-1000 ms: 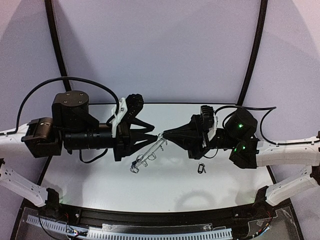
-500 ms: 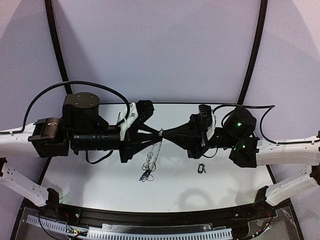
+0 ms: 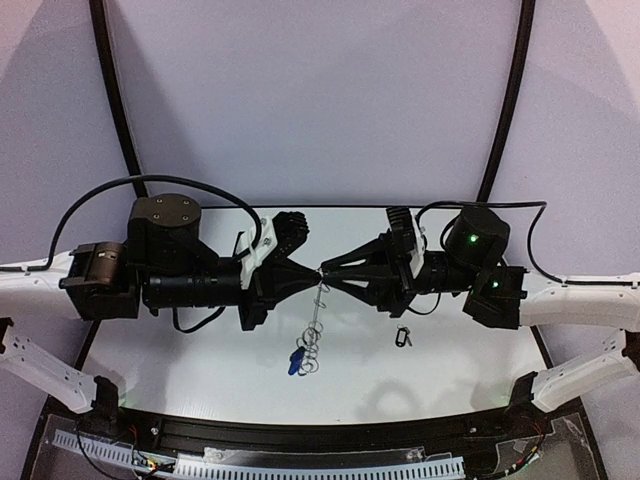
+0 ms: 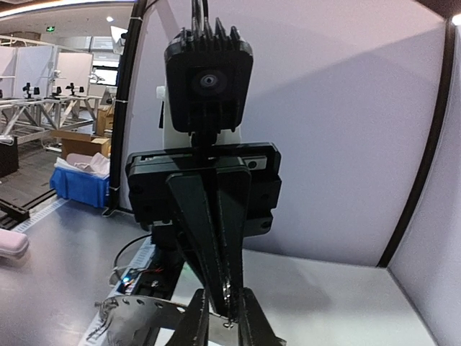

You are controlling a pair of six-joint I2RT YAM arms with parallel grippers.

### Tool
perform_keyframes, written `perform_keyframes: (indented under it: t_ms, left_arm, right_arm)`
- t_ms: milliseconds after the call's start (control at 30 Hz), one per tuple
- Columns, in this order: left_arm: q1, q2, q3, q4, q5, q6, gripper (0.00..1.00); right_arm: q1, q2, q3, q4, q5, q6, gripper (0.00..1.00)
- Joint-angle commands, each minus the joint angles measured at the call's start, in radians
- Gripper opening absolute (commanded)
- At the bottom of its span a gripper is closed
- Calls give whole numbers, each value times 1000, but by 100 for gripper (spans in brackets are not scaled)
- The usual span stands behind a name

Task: Put the keys on the keyring

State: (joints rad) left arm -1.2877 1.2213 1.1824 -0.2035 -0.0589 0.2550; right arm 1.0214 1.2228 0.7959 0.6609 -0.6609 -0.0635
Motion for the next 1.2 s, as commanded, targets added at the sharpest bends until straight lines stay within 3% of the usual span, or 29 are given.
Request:
perform_keyframes:
  t_ms: [0,33,67,167,300,367,467,633,733,767,933,1000,1167]
  left_arm:
    - [-3,-62,-67,84,-31,4,1]
    - [-2,-64,-69,84,-50,2,1]
    - [-2,-64,-69,84,-50,2,1]
    - [-3,-41,-42,33,-189,-1,1]
    - [-2,25,21,-63,-303,-43,1]
    - [-2,71,96,-189,-363,-153,1]
    - [-2,120,122,-252,-385,-308,1]
    - [26,186,136,-318,-273,-553,1]
    - [143,230,164,-388,-127,-682,1]
    - [190,240,161,-400,-13,-734,1]
    - [250,255,195,-438,74,-776,1]
    - [284,301,272,-578,138,-822,1]
    - [294,375,362,-708,159,-855,1]
  right_arm:
    - [11,-55,45,-278,17,-64,26]
    - [11,-71,45,-317,45,-62,40]
    - [11,-76,44,-325,54,-62,42]
    - [11,-160,20,-391,138,-78,67]
    - [9,-226,-19,-416,279,-65,78]
    - [9,-265,-41,-432,390,-52,84]
    - [9,-305,-80,-432,530,-29,98]
    - [7,-309,-73,-529,789,38,99]
    - [-2,-255,10,-701,955,112,99]
    - [-11,-228,39,-764,1013,146,99]
    - [-95,-163,108,-985,1016,289,99]
    - [-166,-124,142,-1102,988,380,99]
    - [-239,-81,143,-1159,936,424,99]
